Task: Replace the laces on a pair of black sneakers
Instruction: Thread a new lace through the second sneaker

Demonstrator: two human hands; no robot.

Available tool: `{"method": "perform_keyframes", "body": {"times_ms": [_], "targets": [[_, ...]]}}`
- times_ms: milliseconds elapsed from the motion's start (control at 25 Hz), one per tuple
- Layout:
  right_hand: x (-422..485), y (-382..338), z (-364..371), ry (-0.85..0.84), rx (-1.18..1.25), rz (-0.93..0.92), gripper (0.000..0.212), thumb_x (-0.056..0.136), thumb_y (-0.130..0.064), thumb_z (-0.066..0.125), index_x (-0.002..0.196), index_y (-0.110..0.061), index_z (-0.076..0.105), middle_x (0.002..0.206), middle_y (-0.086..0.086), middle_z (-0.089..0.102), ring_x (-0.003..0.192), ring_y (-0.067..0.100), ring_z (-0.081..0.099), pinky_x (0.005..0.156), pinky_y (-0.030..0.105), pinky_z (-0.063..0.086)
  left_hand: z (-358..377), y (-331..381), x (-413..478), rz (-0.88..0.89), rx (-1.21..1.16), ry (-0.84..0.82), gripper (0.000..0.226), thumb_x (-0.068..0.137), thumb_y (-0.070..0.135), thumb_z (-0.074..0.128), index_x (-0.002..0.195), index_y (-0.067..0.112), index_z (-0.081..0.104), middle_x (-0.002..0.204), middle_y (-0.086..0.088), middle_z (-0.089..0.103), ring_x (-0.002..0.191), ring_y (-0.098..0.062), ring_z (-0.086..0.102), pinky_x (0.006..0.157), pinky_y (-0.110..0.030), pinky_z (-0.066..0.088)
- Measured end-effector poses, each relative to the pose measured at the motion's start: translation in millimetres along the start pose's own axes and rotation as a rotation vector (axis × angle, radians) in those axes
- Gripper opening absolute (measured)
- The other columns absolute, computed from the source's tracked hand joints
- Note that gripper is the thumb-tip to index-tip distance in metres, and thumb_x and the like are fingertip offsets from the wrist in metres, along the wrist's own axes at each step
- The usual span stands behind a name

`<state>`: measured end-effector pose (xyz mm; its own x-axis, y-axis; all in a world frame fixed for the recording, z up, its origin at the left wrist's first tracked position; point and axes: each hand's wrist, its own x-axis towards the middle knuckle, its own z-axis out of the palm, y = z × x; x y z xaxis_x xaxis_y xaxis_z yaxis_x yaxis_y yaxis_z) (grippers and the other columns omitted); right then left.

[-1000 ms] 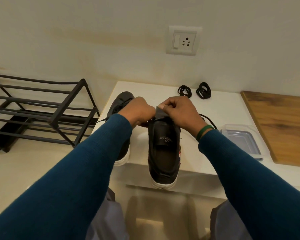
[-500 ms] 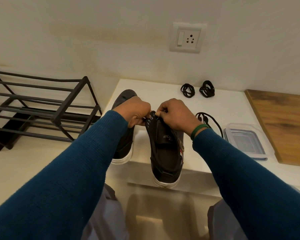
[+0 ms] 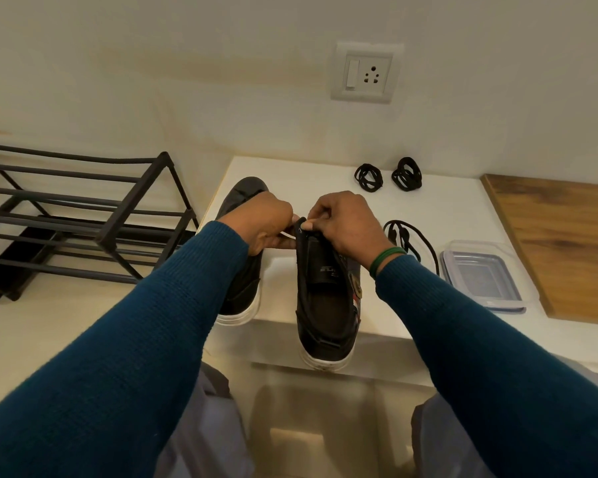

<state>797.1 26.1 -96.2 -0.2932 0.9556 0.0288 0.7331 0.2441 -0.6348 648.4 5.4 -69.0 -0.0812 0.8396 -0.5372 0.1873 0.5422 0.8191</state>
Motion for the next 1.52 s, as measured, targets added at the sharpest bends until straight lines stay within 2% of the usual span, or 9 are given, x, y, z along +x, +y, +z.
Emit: {"method": "perform_keyframes", "body": {"times_ms": [120,280,440,680,720,880,1000,1320,1520], "targets": [[-1.9,-1.0,-0.5,-0.048,0.01,-0.034,0.02,0.095,-0.021,0.063,0.113,-0.027,0.071,0.099,-0.006,0.072,0.098,0.012,0.065,0.093,0.036,0.052,5.2,-2.6,7.2,0.057,0.181,0.059,0.023,0.099,0.001,0.053,0.117,-0.009,0.062,0.089,-0.013,0.069,0.064,-0.016,0.068,0.051,-0.022,0.057],[-4.7,-0.4,-6.2,-0.099,0.034,-0.05,0.021,0.098,-0.016,0.057,0.108,-0.026,0.074,0.103,-0.006,0.072,0.09,0.001,0.062,0.094,0.034,0.053,5.7,-5.4,9.6,0.089,0.314,0.079,0.018,0.099,0.005,0.053,0.107,-0.004,0.066,0.093,-0.018,0.074,0.084,-0.025,0.075,0.082,-0.038,0.062],[-6.9,1.9,-5.5,-0.094,0.021,-0.062,0.018,0.099,-0.023,0.058,0.11,-0.025,0.073,0.109,-0.007,0.07,0.104,0.013,0.06,0.096,0.037,0.049,7.7,-7.5,5.2,0.097,0.412,0.059,0.02,0.099,0.006,0.051,0.112,-0.003,0.063,0.098,-0.015,0.071,0.087,-0.024,0.074,0.079,-0.037,0.062],[-6.3,-2.6,-5.4,-0.072,0.034,-0.122,0.032,0.099,-0.047,0.052,0.101,-0.023,0.073,0.093,-0.008,0.063,0.087,0.011,0.057,0.077,0.034,0.046,-16.4,16.6,8.4,0.282,-0.195,0.236,0.027,0.103,0.01,0.036,0.123,0.001,0.051,0.105,-0.017,0.069,0.081,-0.023,0.072,0.063,-0.035,0.062],[-6.2,-0.8,-4.2,-0.099,0.02,-0.113,0.028,0.098,-0.045,0.055,0.103,-0.024,0.074,0.096,-0.009,0.063,0.09,0.011,0.058,0.08,0.034,0.048,-19.1,17.0,7.5,0.301,-0.144,0.227,0.025,0.103,0.009,0.036,0.121,0.0,0.051,0.103,-0.017,0.068,0.083,-0.025,0.072,0.066,-0.037,0.063],[-4.0,2.8,-3.1,-0.137,-0.005,-0.096,0.028,0.097,-0.036,0.06,0.12,-0.024,0.07,0.117,-0.007,0.066,0.111,0.015,0.059,0.098,0.04,0.048,-10.4,0.1,2.1,0.412,0.749,0.332,0.031,0.095,0.003,0.052,0.123,0.0,0.065,0.122,-0.015,0.066,0.11,-0.029,0.064,0.096,-0.037,0.054],[-3.6,1.0,-2.9,-0.133,-0.029,-0.105,0.032,0.098,-0.033,0.057,0.128,-0.028,0.065,0.124,-0.004,0.064,0.116,0.017,0.056,0.102,0.046,0.046,-4.7,-1.0,3.1,0.359,0.924,0.294,0.022,0.092,0.007,0.058,0.11,0.003,0.07,0.105,-0.013,0.069,0.091,-0.024,0.066,0.077,-0.033,0.056],[-2.5,4.2,-14.4,-0.169,-0.073,-0.037,0.028,0.099,-0.027,0.051,0.119,-0.032,0.071,0.124,-0.006,0.066,0.114,0.019,0.057,0.1,0.048,0.047,-6.4,-1.6,3.3,0.379,0.743,0.065,0.019,0.09,0.002,0.063,0.1,0.009,0.078,0.095,-0.01,0.075,0.092,-0.025,0.072,0.087,-0.04,0.06],[-5.5,19.0,-21.2,-0.179,-0.012,-0.052,0.026,0.1,-0.034,0.054,0.117,-0.026,0.072,0.105,-0.008,0.068,0.1,0.014,0.061,0.079,0.027,0.049,7.2,-4.8,0.0,0.42,0.556,0.106,0.012,0.092,0.016,0.07,0.097,0.009,0.077,0.091,-0.009,0.075,0.087,-0.022,0.072,0.086,-0.039,0.06]]}}
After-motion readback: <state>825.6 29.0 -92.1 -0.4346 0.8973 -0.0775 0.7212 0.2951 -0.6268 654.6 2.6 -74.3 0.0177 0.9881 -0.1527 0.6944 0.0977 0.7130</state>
